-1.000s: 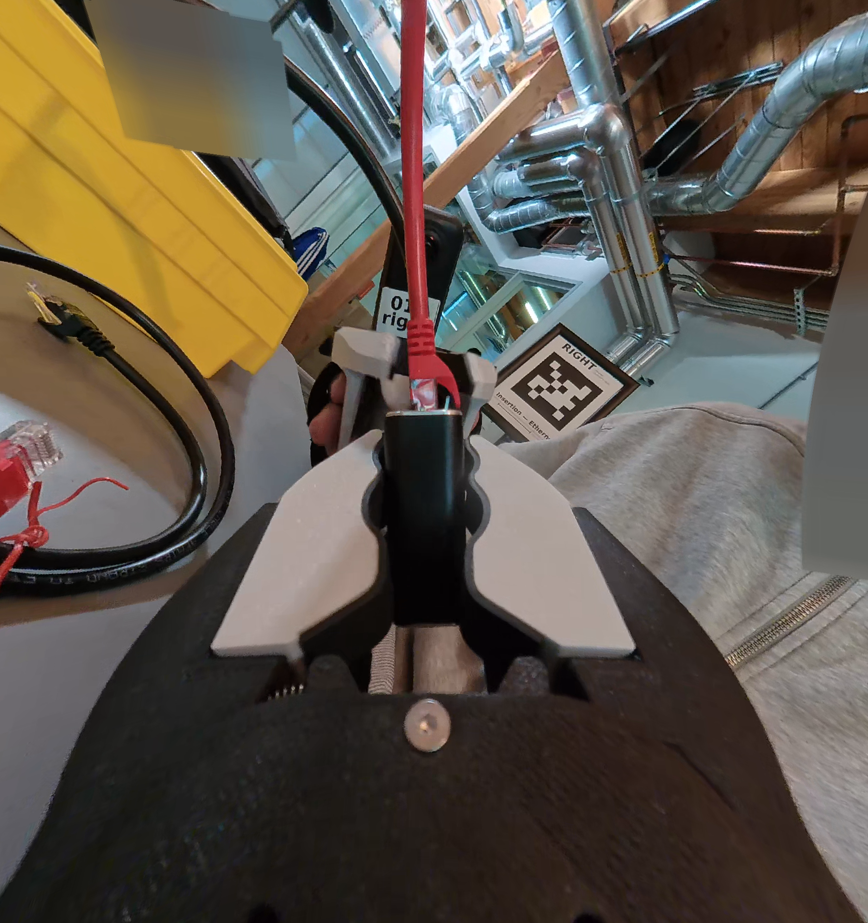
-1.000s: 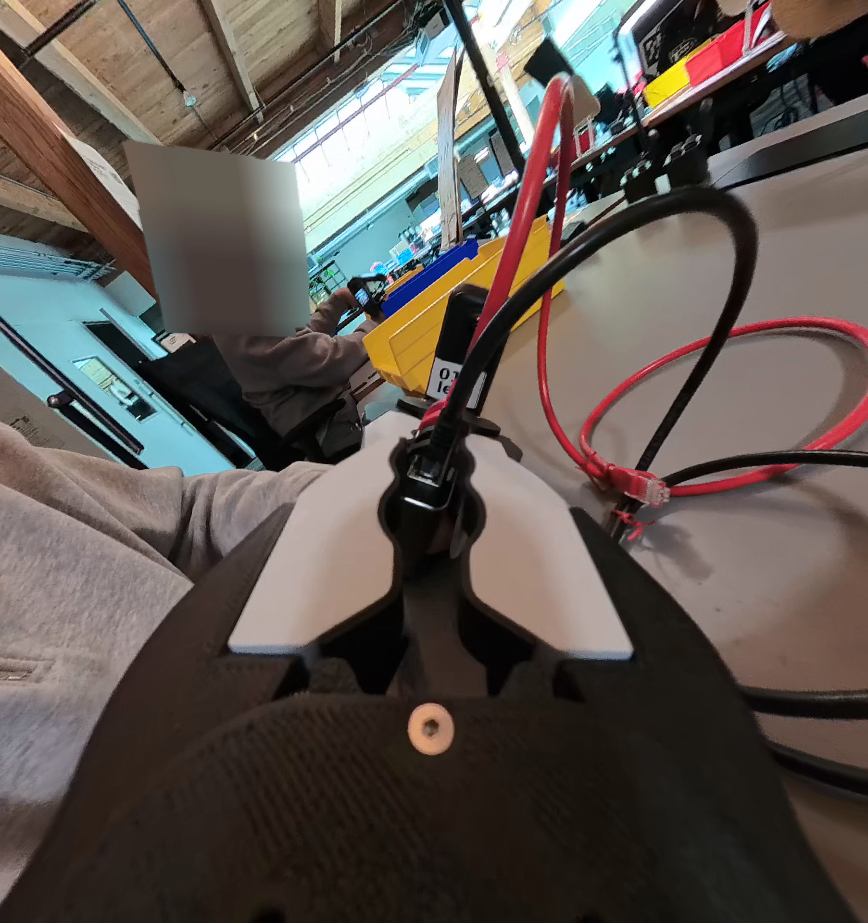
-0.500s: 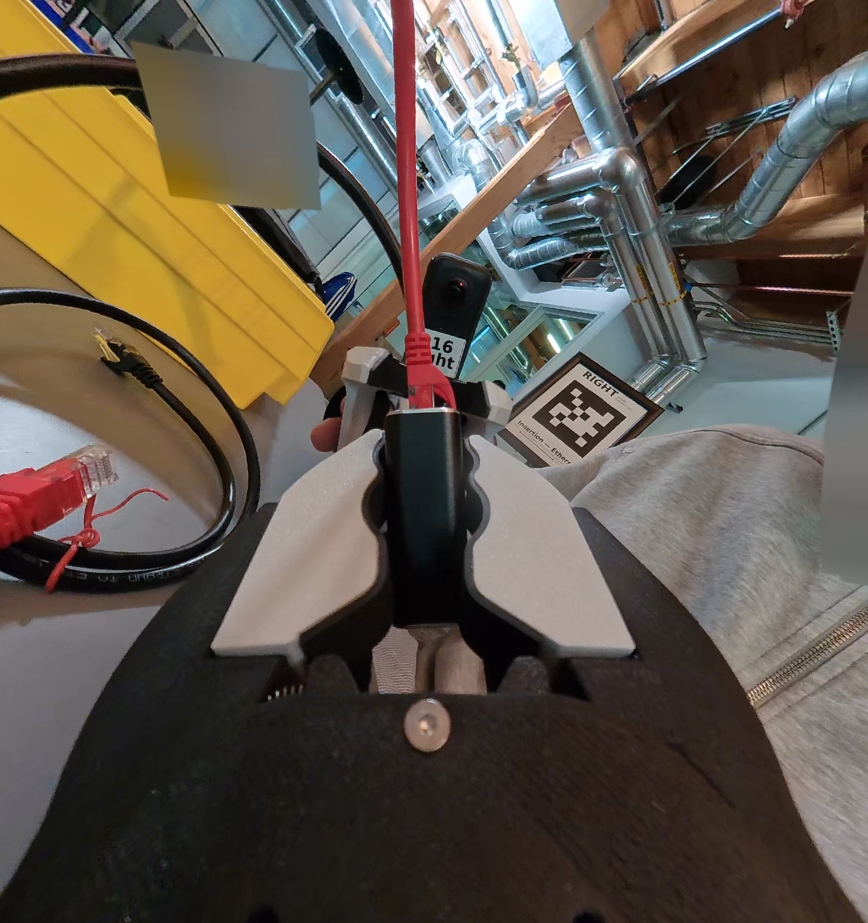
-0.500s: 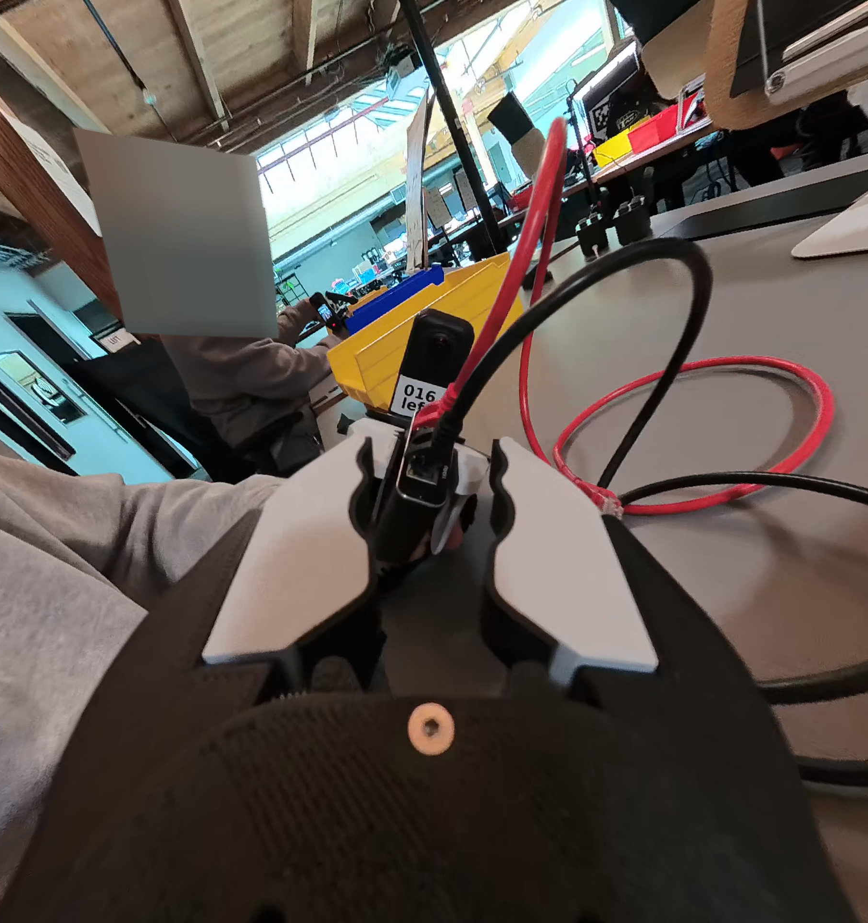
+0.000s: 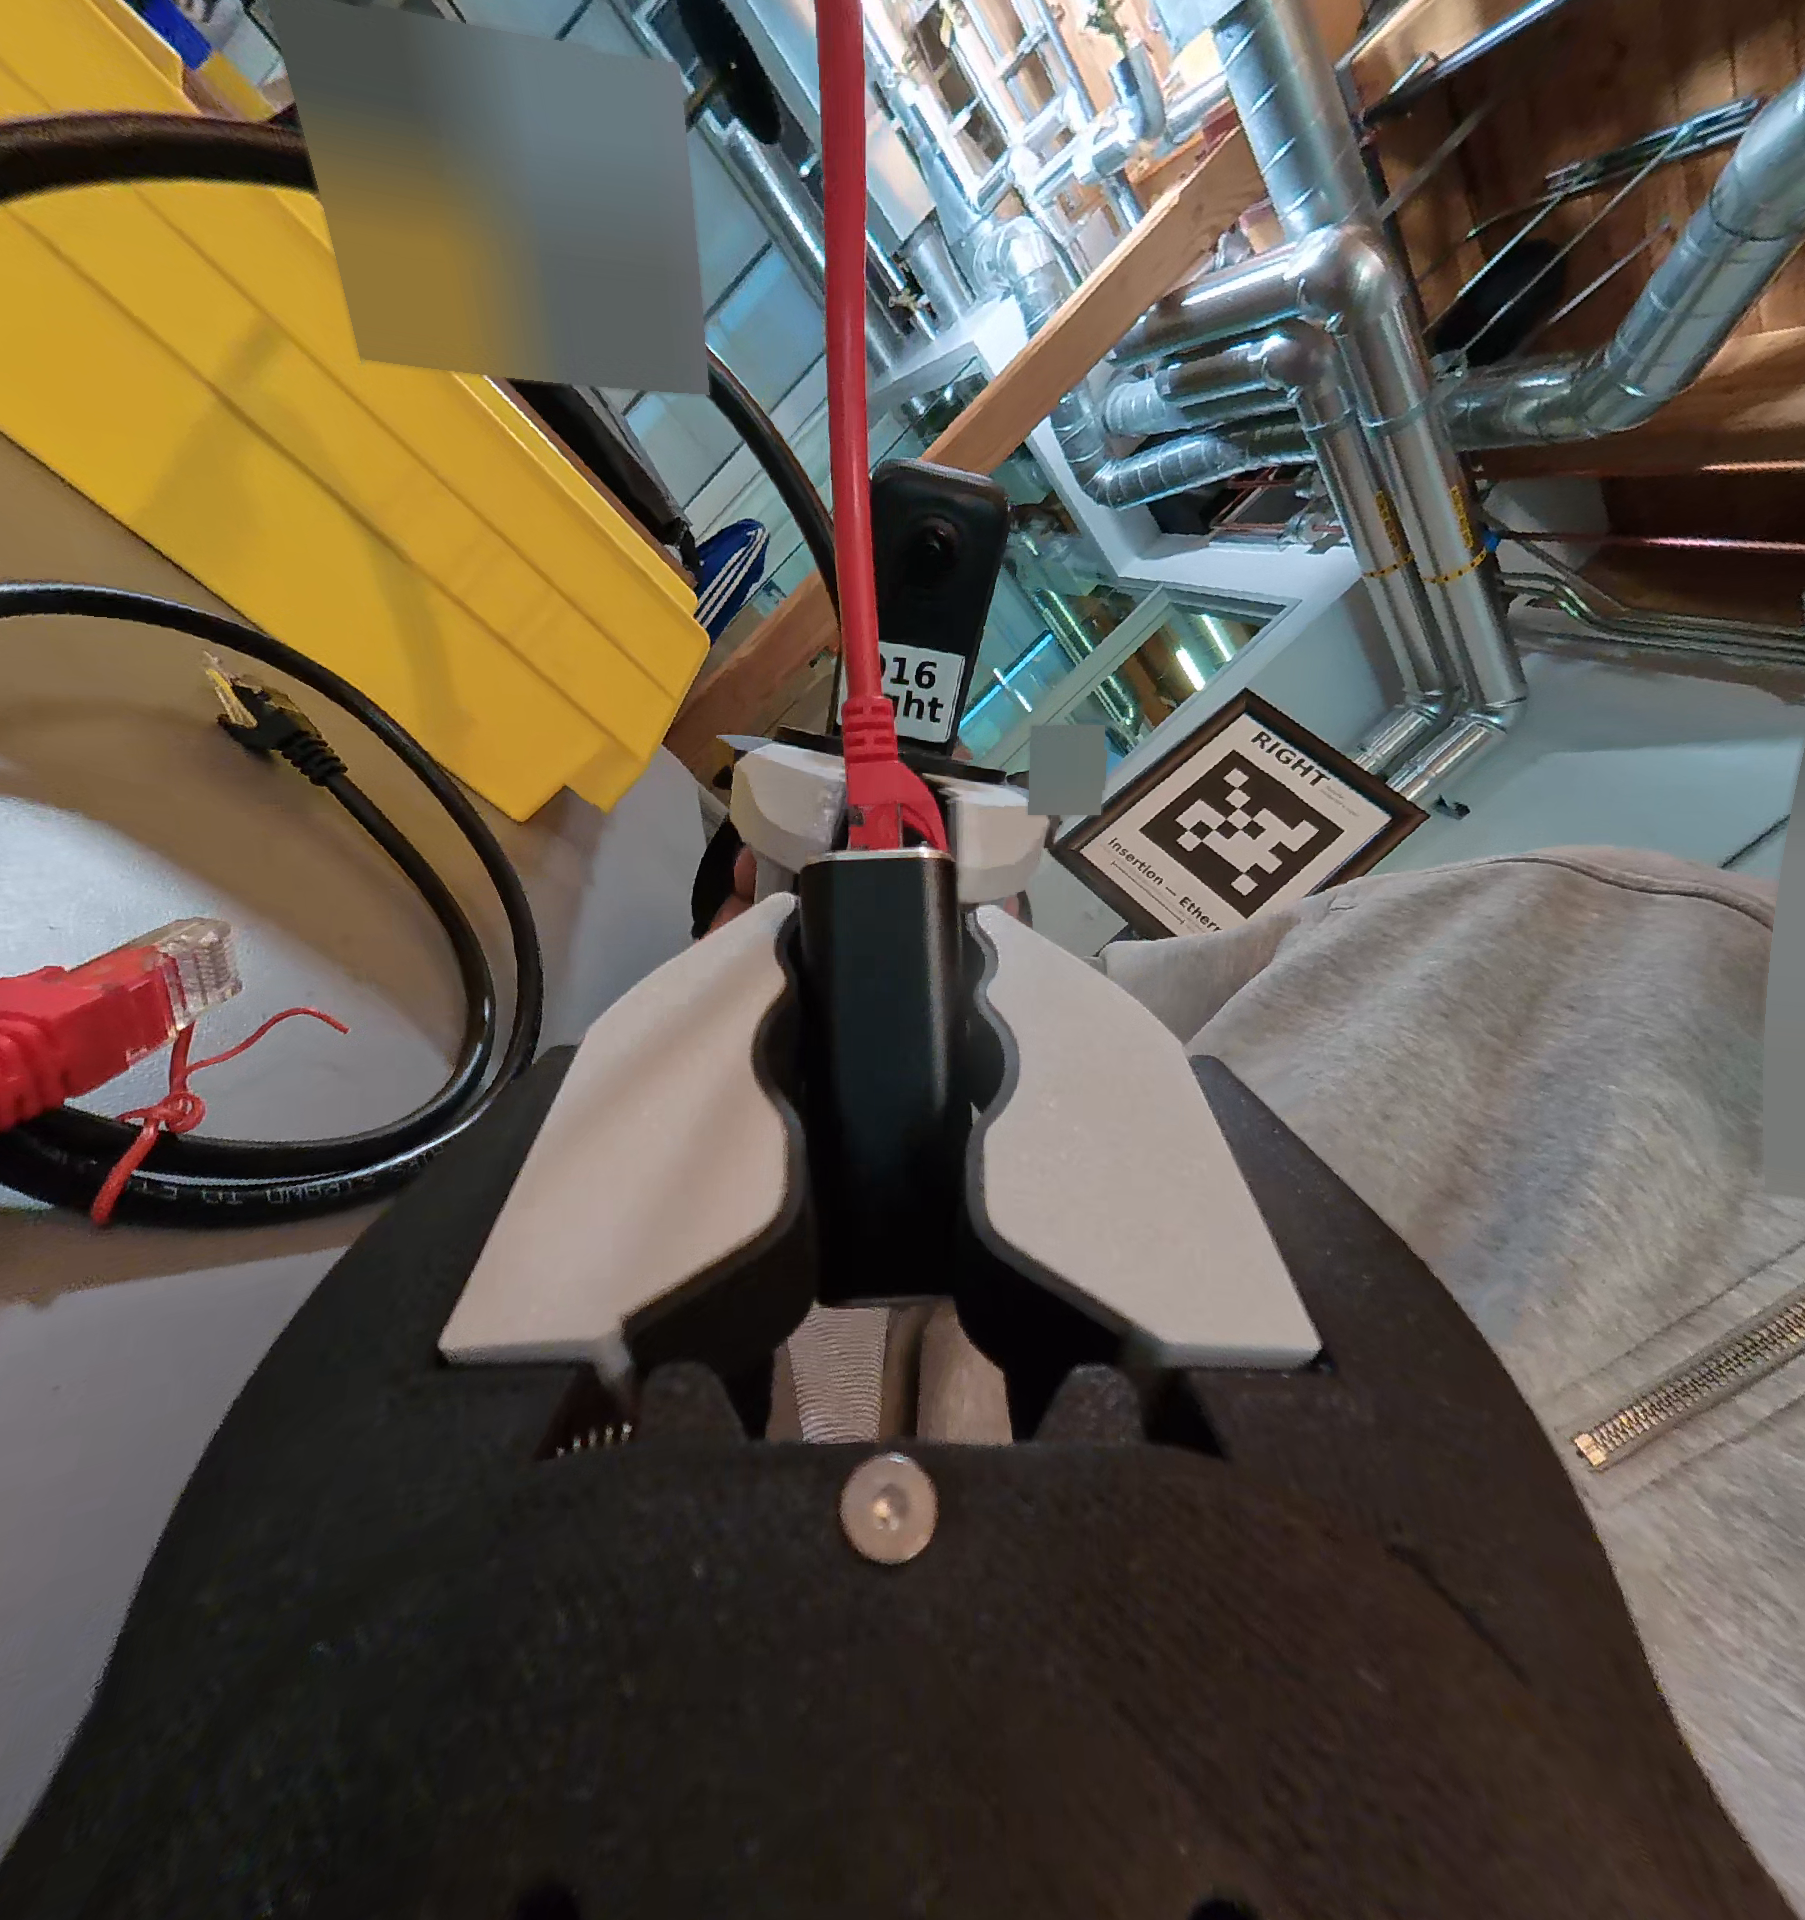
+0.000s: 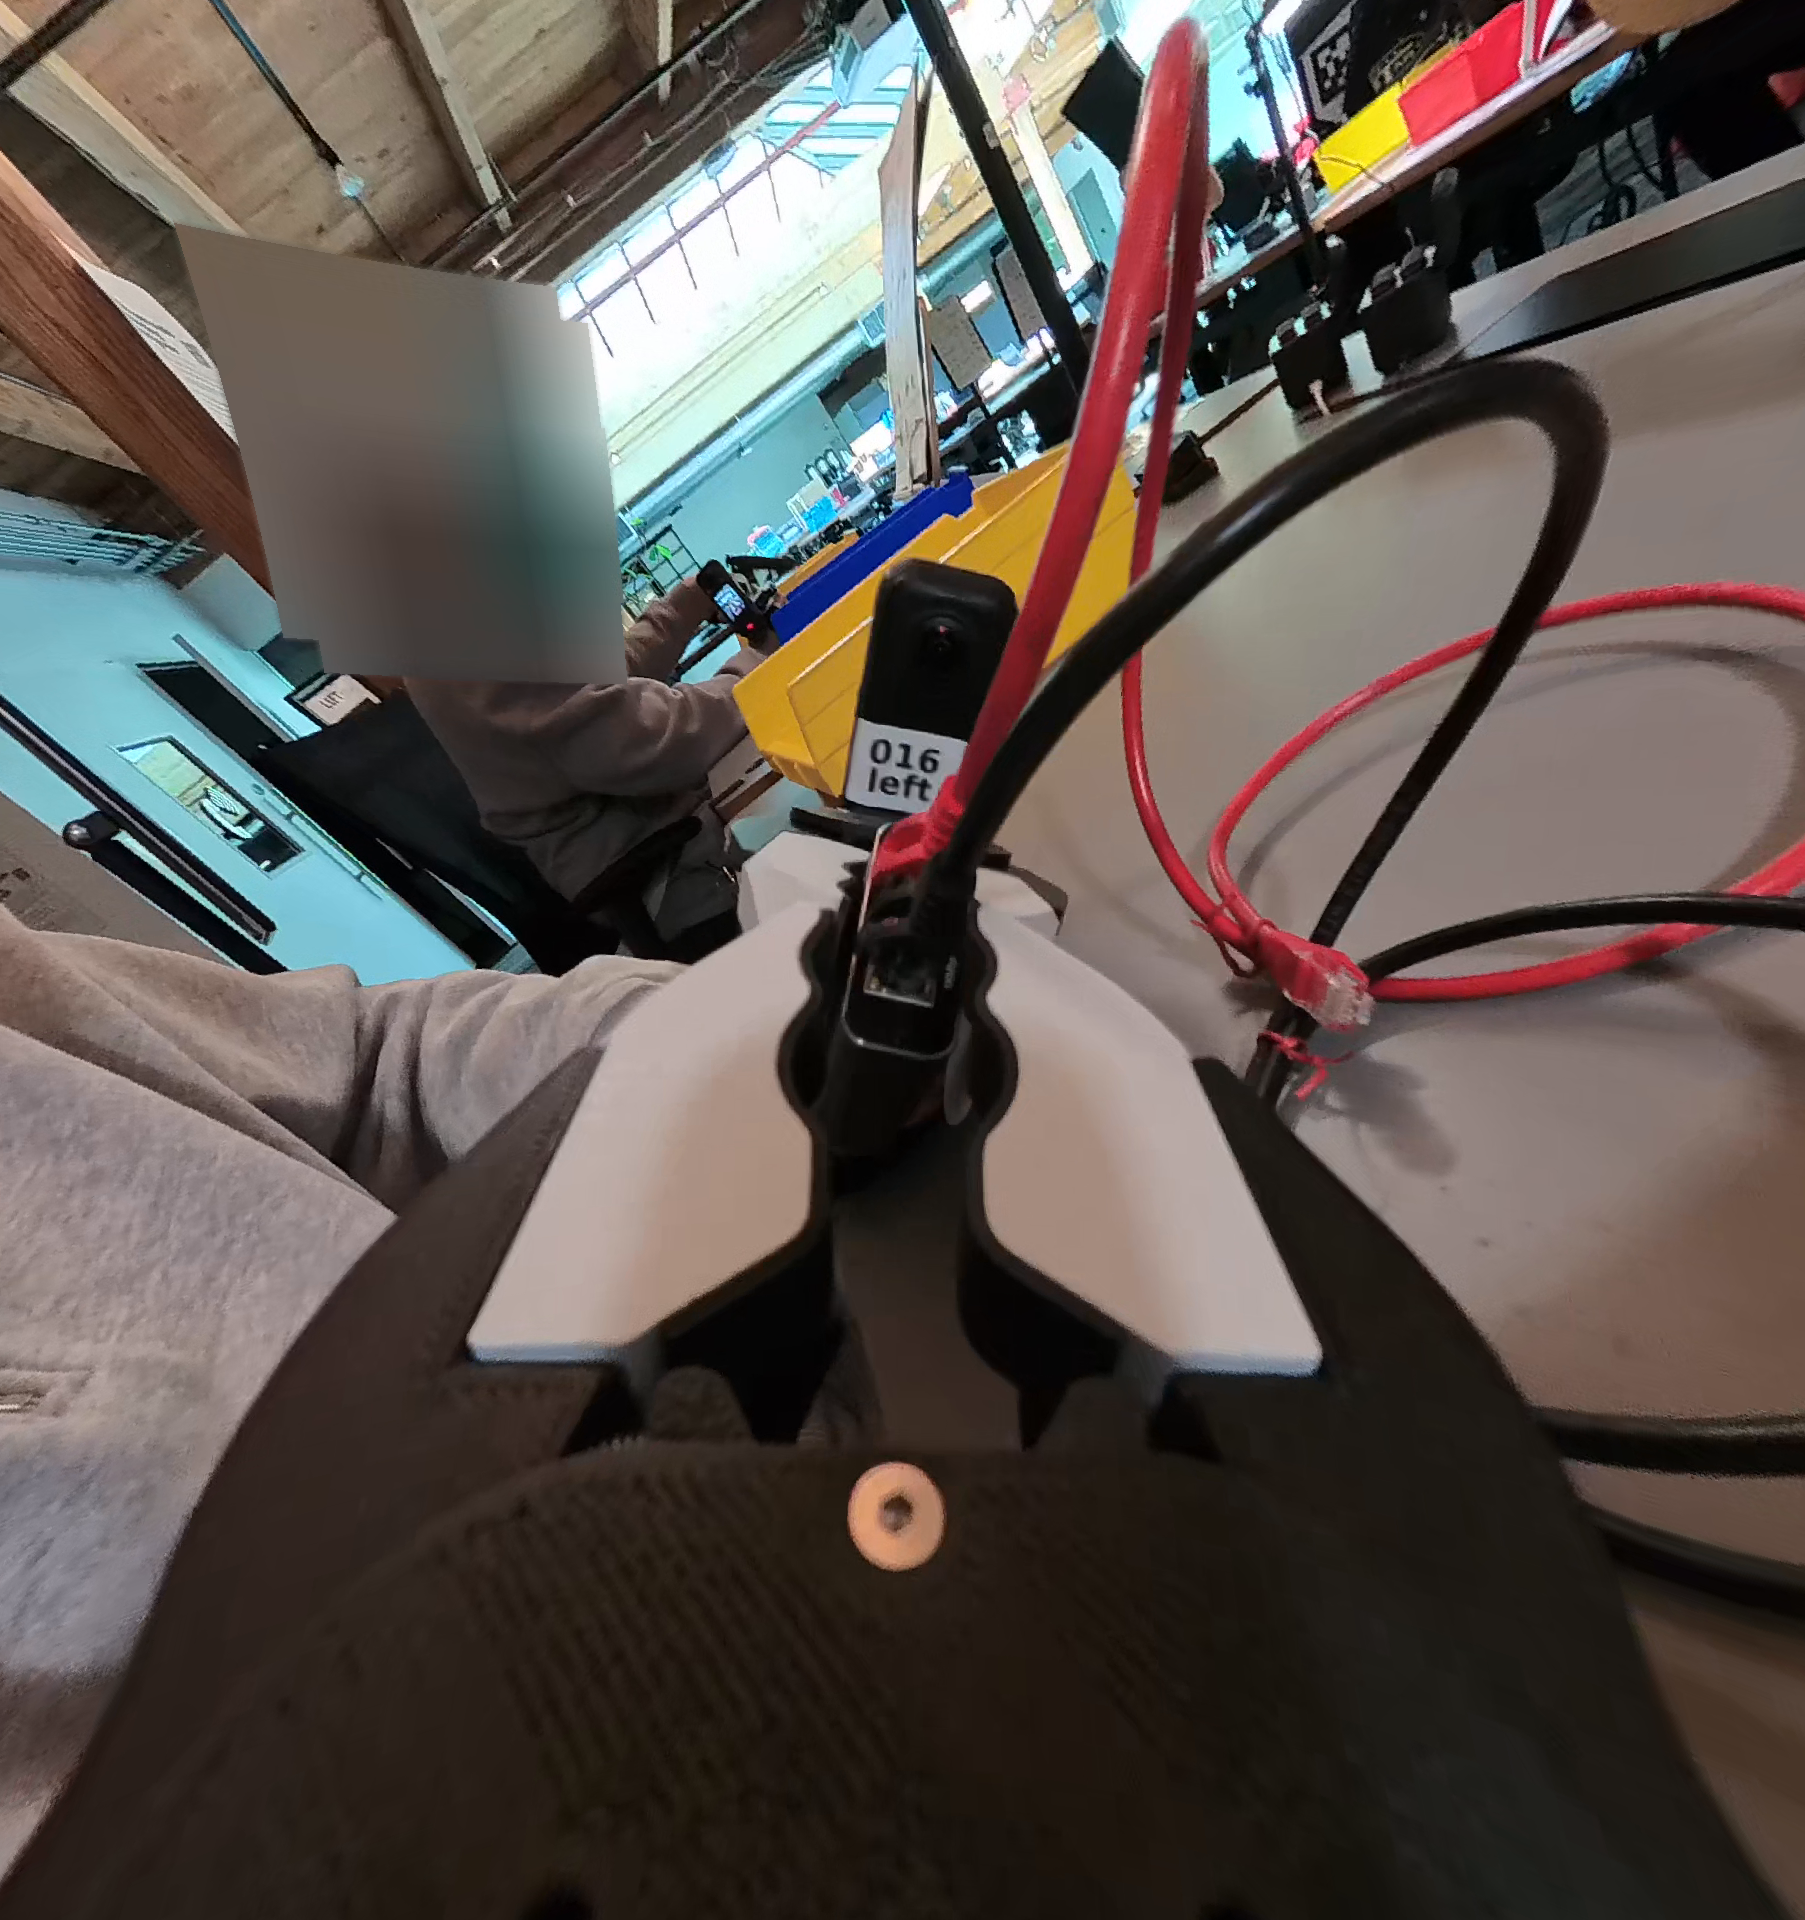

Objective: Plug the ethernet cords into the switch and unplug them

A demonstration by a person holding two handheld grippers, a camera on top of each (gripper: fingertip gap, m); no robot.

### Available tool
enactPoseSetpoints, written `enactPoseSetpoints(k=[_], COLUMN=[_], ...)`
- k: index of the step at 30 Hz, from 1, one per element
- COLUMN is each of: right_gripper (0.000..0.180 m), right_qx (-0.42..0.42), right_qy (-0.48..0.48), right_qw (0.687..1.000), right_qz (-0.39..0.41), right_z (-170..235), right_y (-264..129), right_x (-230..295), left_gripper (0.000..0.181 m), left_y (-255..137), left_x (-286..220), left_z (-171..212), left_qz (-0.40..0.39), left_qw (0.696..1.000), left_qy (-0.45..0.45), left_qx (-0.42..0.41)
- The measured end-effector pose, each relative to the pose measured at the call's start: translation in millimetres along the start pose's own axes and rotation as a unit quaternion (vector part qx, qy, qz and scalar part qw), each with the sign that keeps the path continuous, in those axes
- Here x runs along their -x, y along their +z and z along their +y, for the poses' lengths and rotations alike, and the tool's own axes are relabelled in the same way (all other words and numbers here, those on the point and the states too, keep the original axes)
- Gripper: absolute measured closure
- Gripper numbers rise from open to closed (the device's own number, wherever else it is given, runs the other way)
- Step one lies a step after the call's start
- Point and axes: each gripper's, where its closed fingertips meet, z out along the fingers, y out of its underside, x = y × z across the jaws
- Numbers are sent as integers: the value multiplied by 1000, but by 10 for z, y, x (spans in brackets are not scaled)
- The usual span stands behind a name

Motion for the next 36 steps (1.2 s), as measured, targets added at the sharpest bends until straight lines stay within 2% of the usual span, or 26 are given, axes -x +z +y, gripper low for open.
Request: enactPoseSetpoints(k=[6,17,19,22,25,27,30,31,36], right_gripper=[164,162,138,119,100,93,103,112,128], right_qx=[7,-15,-64,-99,-85,-59,-36,-31,-13], right_qy=[32,31,5,-48,-121,-173,-244,-260,-273], right_qw=[999,999,997,991,982,974,960,957,952], right_qz=[-12,-6,31,80,119,132,132,129,136], right_z=[32,-31,-176,-312,-301,-250,-216,-211,-215], right_y=[-5,-10,-81,-182,-152,-93,-51,-52,-105], right_x=[-24,-40,-124,-192,-189,-143,-35,-7,-37], left_gripper=[156,155,155,157,157,156,157,157,157], left_y=[3,-23,-62,-122,-151,-150,-145,-143,-133], left_x=[24,9,25,55,68,66,59,57,51], left_z=[4,-38,-97,-182,-221,-220,-214,-212,-202], left_qz=[-6,11,9,1,-8,-12,-17,-18,-18], left_qw=[1000,1000,999,998,997,997,997,997,997], left_qy=[-5,-17,-16,-13,-5,0,8,10,13], left_qx=[2,-14,-34,-64,-79,-79,-77,-76,-72])
